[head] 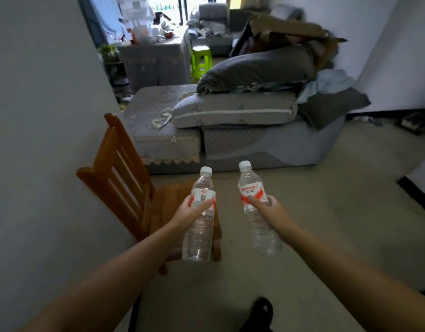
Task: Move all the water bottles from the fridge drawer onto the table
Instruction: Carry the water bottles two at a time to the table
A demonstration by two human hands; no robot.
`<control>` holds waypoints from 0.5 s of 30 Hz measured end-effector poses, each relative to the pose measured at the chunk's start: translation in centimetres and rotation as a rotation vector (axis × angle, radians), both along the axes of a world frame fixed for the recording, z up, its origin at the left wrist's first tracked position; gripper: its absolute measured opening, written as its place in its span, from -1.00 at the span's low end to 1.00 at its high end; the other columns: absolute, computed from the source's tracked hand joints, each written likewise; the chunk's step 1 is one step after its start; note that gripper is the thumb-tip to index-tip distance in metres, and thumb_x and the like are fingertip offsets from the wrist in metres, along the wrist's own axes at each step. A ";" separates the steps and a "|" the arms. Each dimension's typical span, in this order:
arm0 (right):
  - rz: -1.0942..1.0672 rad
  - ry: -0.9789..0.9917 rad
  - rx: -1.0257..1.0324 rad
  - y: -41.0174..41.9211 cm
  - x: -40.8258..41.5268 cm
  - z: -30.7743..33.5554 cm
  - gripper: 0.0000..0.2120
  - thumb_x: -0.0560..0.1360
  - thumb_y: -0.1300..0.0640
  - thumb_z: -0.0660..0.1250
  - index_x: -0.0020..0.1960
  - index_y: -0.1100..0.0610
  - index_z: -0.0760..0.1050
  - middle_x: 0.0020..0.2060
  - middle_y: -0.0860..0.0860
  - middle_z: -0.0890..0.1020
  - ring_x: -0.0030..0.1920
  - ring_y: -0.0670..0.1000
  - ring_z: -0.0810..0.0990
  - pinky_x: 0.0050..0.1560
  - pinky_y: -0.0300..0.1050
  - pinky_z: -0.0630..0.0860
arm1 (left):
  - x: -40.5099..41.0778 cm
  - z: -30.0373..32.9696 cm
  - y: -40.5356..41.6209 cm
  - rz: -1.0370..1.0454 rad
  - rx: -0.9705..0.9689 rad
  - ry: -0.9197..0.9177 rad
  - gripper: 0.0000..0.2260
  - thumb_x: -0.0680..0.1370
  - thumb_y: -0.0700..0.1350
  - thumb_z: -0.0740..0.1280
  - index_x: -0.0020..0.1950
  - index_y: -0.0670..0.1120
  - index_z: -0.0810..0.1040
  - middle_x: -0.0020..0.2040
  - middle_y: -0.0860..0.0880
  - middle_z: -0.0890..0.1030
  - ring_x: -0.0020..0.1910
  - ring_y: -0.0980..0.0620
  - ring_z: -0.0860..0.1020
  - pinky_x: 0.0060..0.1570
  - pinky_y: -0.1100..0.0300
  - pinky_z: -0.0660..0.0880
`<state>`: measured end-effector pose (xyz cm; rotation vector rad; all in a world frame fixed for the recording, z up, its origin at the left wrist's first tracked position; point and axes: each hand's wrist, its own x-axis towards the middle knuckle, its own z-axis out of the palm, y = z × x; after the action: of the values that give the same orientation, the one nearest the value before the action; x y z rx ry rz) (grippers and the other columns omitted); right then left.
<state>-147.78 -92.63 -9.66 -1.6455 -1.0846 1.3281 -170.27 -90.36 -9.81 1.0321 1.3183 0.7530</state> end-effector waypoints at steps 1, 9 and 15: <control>-0.018 -0.003 0.000 0.9 1.4 0.1 -0.52 0.46 -0.10 0.38 0.26 0.15 0.41 0.04 0.08 0.63 -0.05 0.02 0.66 -0.19 -0.18 0.58 | 1.7 0.1 1.4 -0.017 0.008 0.001 -0.55 0.52 -0.01 0.35 0.36 -0.07 0.32 0.08 -0.09 0.58 -0.04 -0.03 0.62 -0.17 0.16 0.57; -0.213 -0.050 0.017 8.5 15.1 0.4 -0.46 0.39 -0.20 0.42 0.21 0.12 0.46 -0.01 0.01 0.64 -0.05 0.00 0.66 -0.11 -0.11 0.60 | 17.0 0.9 12.6 -0.131 -0.019 -0.054 -0.49 0.46 0.01 0.42 0.35 -0.04 0.36 0.05 -0.10 0.61 -0.05 -0.08 0.64 -0.08 0.02 0.61; -0.341 -0.039 0.009 11.0 22.8 0.5 -0.75 0.45 -0.17 0.35 0.02 -0.06 0.44 -0.11 -0.05 0.61 -0.11 -0.05 0.62 -0.15 -0.16 0.54 | 27.3 1.4 17.4 -0.254 -0.037 -0.074 -0.69 0.50 -0.04 0.39 0.19 0.01 0.40 -0.05 -0.04 0.60 -0.16 0.01 0.61 -0.29 0.20 0.57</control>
<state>-125.00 -81.65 -9.14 -1.7629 -0.7859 1.0702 -142.94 -72.97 -8.37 1.1066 1.1085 0.5671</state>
